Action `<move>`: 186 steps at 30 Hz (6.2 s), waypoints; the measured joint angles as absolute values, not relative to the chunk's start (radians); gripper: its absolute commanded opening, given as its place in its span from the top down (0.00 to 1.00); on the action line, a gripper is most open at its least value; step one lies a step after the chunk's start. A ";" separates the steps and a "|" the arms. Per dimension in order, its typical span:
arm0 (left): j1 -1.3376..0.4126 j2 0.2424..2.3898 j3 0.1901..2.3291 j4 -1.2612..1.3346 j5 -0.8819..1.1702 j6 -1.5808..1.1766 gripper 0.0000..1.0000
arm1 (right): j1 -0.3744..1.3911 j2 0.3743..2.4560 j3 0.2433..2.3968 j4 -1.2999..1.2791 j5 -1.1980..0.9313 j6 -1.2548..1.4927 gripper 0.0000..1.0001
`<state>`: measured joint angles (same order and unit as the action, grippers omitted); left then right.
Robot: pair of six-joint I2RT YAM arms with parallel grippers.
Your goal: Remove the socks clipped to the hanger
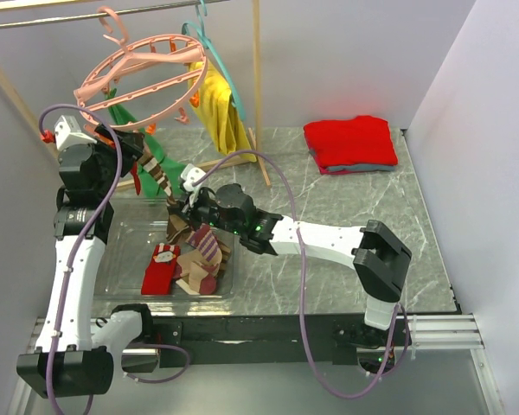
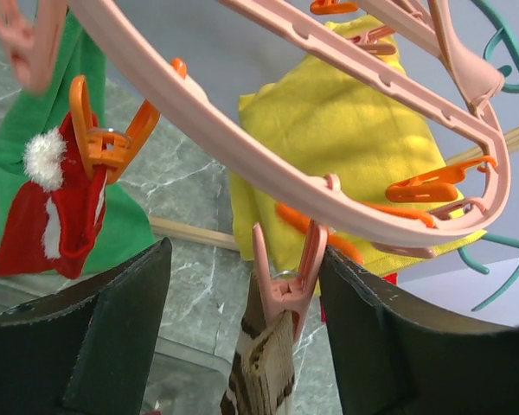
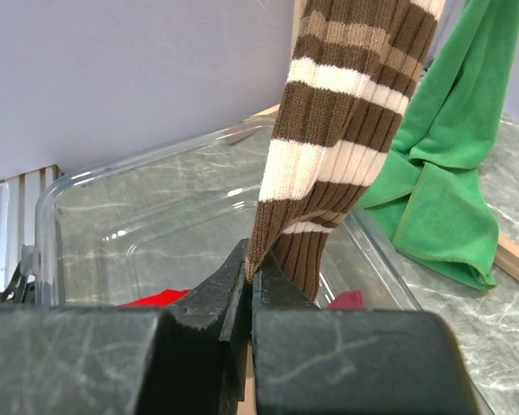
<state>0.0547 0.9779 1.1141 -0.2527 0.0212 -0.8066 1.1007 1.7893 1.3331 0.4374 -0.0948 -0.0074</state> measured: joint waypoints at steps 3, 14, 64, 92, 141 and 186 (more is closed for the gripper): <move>0.055 0.988 1.113 -0.232 0.022 -0.815 0.36 | 1.101 1.782 1.333 0.430 -0.099 -0.007 1.00; 0.055 1.004 1.098 -0.171 0.044 -0.833 0.76 | 1.100 1.774 1.333 0.413 -0.107 0.030 1.00; 0.055 1.003 1.198 -0.172 0.243 -0.961 0.99 | 1.100 1.658 1.156 0.237 -0.195 0.125 0.00; 0.056 0.997 1.201 -0.170 0.276 -0.968 0.99 | 1.104 2.279 1.465 1.144 0.022 -0.271 0.00; 0.056 0.979 1.214 -0.196 0.387 -0.955 0.03 | 1.100 2.099 1.511 0.933 -0.120 -0.189 1.00; 0.016 0.967 1.298 -0.620 -0.200 -0.821 0.15 | 1.046 1.771 1.456 0.232 -0.557 -0.035 1.00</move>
